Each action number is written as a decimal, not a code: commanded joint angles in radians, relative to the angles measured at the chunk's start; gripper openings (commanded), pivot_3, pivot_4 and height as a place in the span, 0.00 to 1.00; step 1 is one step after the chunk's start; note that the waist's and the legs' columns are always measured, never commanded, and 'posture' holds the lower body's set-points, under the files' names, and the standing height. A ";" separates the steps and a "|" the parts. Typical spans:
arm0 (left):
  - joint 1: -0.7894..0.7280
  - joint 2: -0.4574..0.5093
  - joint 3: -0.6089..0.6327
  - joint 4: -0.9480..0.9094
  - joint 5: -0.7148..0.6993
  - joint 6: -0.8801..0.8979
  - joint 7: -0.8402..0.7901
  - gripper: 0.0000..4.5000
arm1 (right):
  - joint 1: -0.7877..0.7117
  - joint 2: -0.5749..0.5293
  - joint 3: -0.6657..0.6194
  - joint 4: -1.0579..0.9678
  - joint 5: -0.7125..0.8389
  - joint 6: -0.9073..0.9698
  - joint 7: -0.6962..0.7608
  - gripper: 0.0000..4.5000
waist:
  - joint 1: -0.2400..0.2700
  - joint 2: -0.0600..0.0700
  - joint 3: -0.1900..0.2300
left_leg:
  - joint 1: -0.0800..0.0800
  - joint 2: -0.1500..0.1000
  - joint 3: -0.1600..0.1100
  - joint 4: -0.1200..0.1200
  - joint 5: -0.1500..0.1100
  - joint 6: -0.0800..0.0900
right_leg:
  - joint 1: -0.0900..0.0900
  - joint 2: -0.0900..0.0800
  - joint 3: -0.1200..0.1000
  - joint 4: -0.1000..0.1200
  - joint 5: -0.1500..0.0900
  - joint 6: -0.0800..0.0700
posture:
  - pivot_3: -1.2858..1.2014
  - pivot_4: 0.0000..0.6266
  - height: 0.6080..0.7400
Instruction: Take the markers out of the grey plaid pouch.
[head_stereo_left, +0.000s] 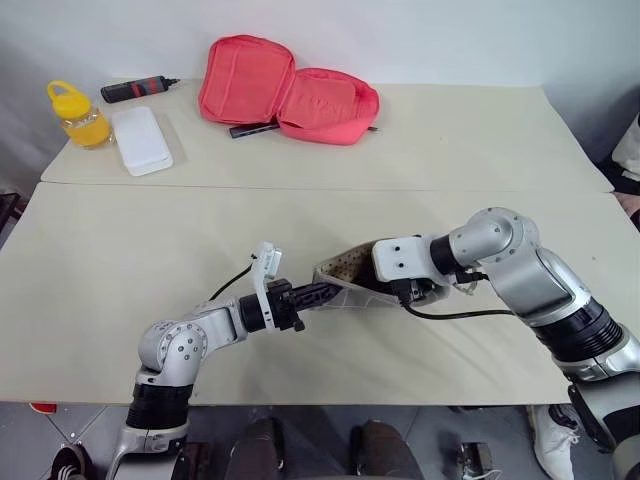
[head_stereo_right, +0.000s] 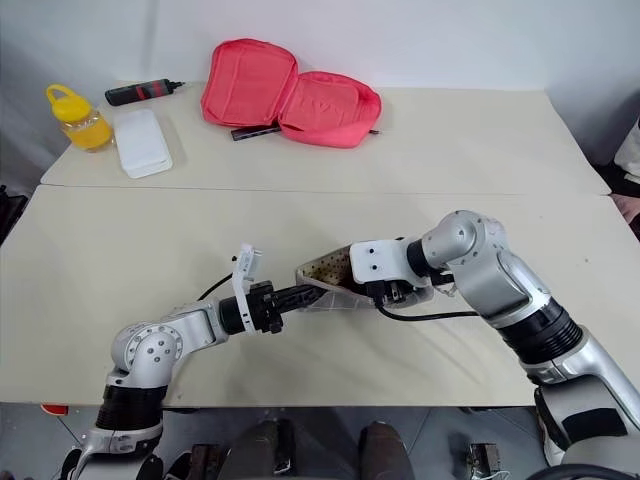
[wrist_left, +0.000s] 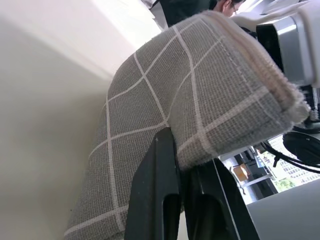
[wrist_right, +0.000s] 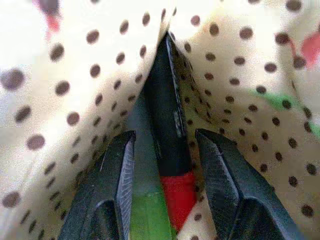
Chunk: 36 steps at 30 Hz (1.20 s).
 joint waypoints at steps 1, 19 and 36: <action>-0.006 0.001 0.004 -0.025 -0.001 -0.018 -0.005 0.00 | 0.015 0.009 0.007 -0.002 -0.014 -0.026 -0.012 0.45 | 0.000 0.000 0.000 | 0.000 0.000 0.000 0.000 0.000 0.000 | 0.000 0.000 0.000 0.000 0.000 0.000 | 0.52 0.24 1.00; 0.004 -0.003 -0.008 -0.041 0.014 -0.035 -0.003 0.00 | 0.023 -0.001 0.011 0.065 -0.081 -0.090 -0.031 0.13 | 0.000 0.000 0.000 | 0.002 0.000 -0.001 0.000 0.000 0.000 | 0.003 0.000 -0.001 -0.001 0.000 0.000 | 0.52 0.24 1.00; -0.011 0.012 -0.035 -0.044 0.068 -0.090 -0.001 0.00 | 0.005 -0.141 -0.171 -0.087 0.115 0.071 0.096 0.13 | 0.003 0.000 0.000 | 0.002 -0.001 -0.002 -0.002 0.000 0.000 | 0.003 -0.001 -0.002 -0.004 0.000 0.000 | 0.52 0.24 1.00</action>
